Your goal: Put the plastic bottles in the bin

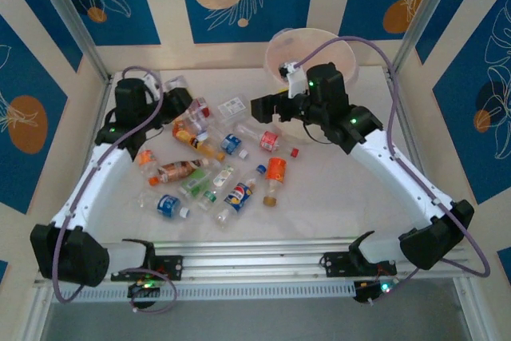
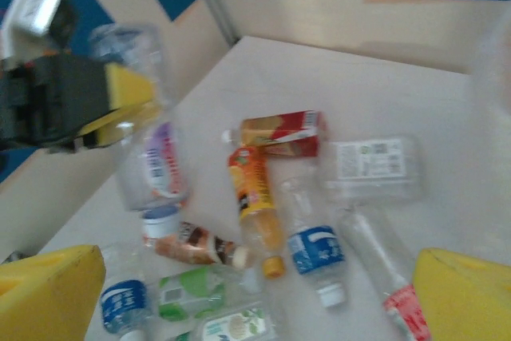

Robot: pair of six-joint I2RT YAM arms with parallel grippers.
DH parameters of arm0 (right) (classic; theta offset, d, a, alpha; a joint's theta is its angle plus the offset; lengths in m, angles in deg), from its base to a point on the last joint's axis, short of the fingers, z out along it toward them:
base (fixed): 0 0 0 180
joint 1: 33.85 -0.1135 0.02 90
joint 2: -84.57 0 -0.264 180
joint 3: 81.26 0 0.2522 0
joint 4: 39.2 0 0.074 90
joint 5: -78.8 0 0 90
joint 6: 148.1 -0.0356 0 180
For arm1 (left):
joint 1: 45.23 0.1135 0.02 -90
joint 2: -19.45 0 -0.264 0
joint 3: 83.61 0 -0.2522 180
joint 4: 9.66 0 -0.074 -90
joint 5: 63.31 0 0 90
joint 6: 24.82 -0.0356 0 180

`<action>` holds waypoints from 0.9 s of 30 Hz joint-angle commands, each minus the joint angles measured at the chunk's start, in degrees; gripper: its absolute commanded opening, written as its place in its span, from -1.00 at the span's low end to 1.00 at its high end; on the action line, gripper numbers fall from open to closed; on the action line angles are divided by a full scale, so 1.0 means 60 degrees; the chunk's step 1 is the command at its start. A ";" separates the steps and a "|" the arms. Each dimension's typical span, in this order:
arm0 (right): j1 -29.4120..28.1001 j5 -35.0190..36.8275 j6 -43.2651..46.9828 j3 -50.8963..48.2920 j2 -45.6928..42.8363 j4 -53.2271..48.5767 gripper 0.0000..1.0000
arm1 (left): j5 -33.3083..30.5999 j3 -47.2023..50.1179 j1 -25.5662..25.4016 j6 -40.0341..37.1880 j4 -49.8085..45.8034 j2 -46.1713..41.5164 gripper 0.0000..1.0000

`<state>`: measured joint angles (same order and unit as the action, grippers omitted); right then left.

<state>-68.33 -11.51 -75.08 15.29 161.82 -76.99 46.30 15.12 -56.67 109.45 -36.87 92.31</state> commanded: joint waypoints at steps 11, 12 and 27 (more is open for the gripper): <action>-0.1057 -0.0302 0.0446 0.1211 0.1909 0.0449 0.99 | 0.0906 -0.2180 -0.1619 0.1462 0.1912 0.1655 -0.26; -0.1065 -0.0261 0.0478 0.1288 0.2006 0.0449 0.99 | 0.0972 -0.2203 -0.1658 0.1531 0.1980 0.1691 -0.26; -0.1109 0.0490 0.1078 0.2323 0.3079 0.0651 0.28 | 0.1734 -0.2226 -0.1852 0.2076 0.2244 0.1620 -0.17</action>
<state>-74.52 -8.80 -70.01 26.85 179.66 -74.47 54.24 3.38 -66.90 120.84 -25.53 103.00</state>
